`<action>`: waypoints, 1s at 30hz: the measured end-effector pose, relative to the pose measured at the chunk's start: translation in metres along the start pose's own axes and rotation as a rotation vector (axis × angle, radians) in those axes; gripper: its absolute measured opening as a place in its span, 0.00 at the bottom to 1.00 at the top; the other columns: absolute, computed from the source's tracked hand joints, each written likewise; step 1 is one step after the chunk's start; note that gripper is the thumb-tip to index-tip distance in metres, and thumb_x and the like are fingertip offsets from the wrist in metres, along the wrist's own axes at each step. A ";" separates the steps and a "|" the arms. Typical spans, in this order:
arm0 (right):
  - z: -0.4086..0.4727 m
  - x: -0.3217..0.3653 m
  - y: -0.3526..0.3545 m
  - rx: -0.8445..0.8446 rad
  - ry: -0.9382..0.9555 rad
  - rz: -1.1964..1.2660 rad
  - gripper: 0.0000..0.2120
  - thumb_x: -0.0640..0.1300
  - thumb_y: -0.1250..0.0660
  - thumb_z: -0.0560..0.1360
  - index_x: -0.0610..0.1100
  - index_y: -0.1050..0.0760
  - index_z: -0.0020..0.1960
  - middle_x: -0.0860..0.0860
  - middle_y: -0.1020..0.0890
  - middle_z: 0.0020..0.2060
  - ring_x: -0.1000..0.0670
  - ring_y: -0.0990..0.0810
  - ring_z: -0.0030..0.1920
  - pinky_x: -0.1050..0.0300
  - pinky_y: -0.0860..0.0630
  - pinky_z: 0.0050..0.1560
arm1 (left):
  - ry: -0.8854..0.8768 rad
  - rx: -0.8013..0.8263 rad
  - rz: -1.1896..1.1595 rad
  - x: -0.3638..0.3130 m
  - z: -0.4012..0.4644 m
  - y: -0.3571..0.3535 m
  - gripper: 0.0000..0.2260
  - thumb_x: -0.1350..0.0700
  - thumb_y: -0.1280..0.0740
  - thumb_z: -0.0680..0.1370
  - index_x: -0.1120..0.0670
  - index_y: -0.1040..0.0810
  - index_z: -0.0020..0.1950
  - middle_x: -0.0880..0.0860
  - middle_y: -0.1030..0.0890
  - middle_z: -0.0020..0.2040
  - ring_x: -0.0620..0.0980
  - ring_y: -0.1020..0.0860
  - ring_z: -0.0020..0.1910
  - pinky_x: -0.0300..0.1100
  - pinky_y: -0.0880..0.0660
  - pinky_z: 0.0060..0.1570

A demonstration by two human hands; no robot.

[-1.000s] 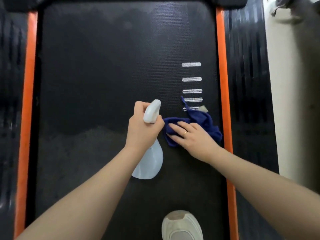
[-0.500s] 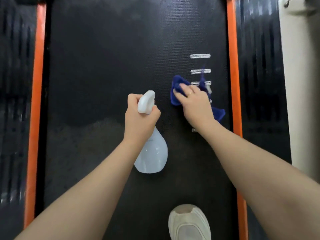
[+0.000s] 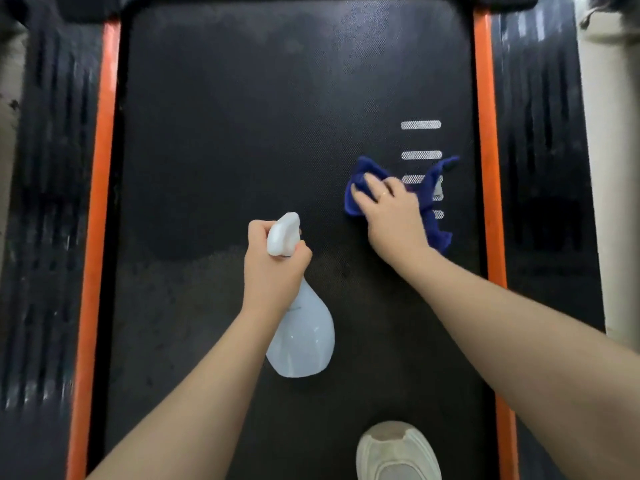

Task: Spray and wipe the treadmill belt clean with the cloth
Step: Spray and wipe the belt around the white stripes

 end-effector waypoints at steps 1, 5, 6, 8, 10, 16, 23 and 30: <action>-0.013 0.024 -0.004 0.026 0.126 0.034 0.19 0.42 0.46 0.69 0.43 0.20 0.52 0.43 0.20 0.56 0.39 0.21 0.47 0.52 0.26 0.37 | 0.008 -0.009 -0.007 0.001 0.001 0.001 0.11 0.63 0.32 0.73 0.52 0.31 0.49 0.44 0.24 0.43 0.37 0.25 0.39 0.33 0.29 0.39; -0.026 0.069 -0.012 0.119 0.455 0.045 0.22 0.42 0.47 0.69 0.47 0.18 0.53 0.46 0.19 0.55 0.42 0.20 0.48 0.56 0.26 0.37 | 0.036 -0.021 -0.028 0.006 0.004 0.003 0.11 0.63 0.32 0.74 0.52 0.31 0.49 0.45 0.24 0.43 0.41 0.26 0.40 0.37 0.29 0.40; -0.010 0.063 -0.011 0.090 0.416 0.008 0.21 0.42 0.47 0.69 0.46 0.19 0.53 0.45 0.19 0.55 0.42 0.20 0.47 0.56 0.26 0.36 | 0.035 -0.034 -0.042 0.007 0.005 0.006 0.11 0.63 0.32 0.73 0.51 0.32 0.48 0.45 0.23 0.44 0.42 0.25 0.41 0.37 0.28 0.41; 0.028 0.032 -0.009 0.100 0.135 -0.025 0.20 0.40 0.45 0.71 0.43 0.22 0.58 0.43 0.22 0.59 0.39 0.22 0.50 0.51 0.26 0.38 | 0.025 -0.063 -0.066 0.009 0.007 0.014 0.12 0.64 0.33 0.73 0.50 0.32 0.47 0.45 0.22 0.46 0.42 0.23 0.44 0.36 0.28 0.43; 0.042 0.020 -0.013 0.141 -0.099 -0.024 0.21 0.38 0.45 0.72 0.41 0.25 0.62 0.41 0.26 0.63 0.36 0.25 0.55 0.48 0.28 0.44 | 0.018 -0.094 -0.074 0.012 0.007 0.025 0.12 0.63 0.33 0.73 0.50 0.32 0.47 0.42 0.23 0.45 0.37 0.24 0.42 0.31 0.28 0.40; -0.010 0.160 -0.034 0.303 0.645 0.026 0.16 0.42 0.36 0.68 0.47 0.19 0.54 0.46 0.20 0.58 0.42 0.22 0.50 0.55 0.28 0.38 | -0.024 -0.177 -0.072 0.014 0.016 0.073 0.11 0.64 0.33 0.74 0.56 0.31 0.52 0.40 0.26 0.42 0.30 0.26 0.38 0.26 0.30 0.36; 0.050 0.131 -0.043 0.395 0.022 -0.013 0.26 0.37 0.42 0.75 0.45 0.38 0.73 0.46 0.41 0.74 0.39 0.38 0.67 0.48 0.34 0.54 | 0.068 -0.229 -0.071 0.050 0.007 0.128 0.11 0.63 0.34 0.74 0.57 0.32 0.54 0.37 0.27 0.44 0.27 0.26 0.41 0.28 0.30 0.39; -0.027 0.271 -0.048 0.544 0.597 0.251 0.22 0.39 0.43 0.77 0.50 0.32 0.71 0.49 0.34 0.71 0.41 0.35 0.66 0.46 0.34 0.60 | 0.216 -0.464 -0.202 0.089 -0.024 0.184 0.13 0.63 0.34 0.74 0.53 0.34 0.53 0.42 0.27 0.44 0.37 0.26 0.40 0.29 0.30 0.36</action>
Point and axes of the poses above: each hand's wrist, its own z-axis towards the middle knuckle, its own y-axis out of the back of the hand, x = y × z, the point moved 10 cm from there along z, towards the middle knuckle
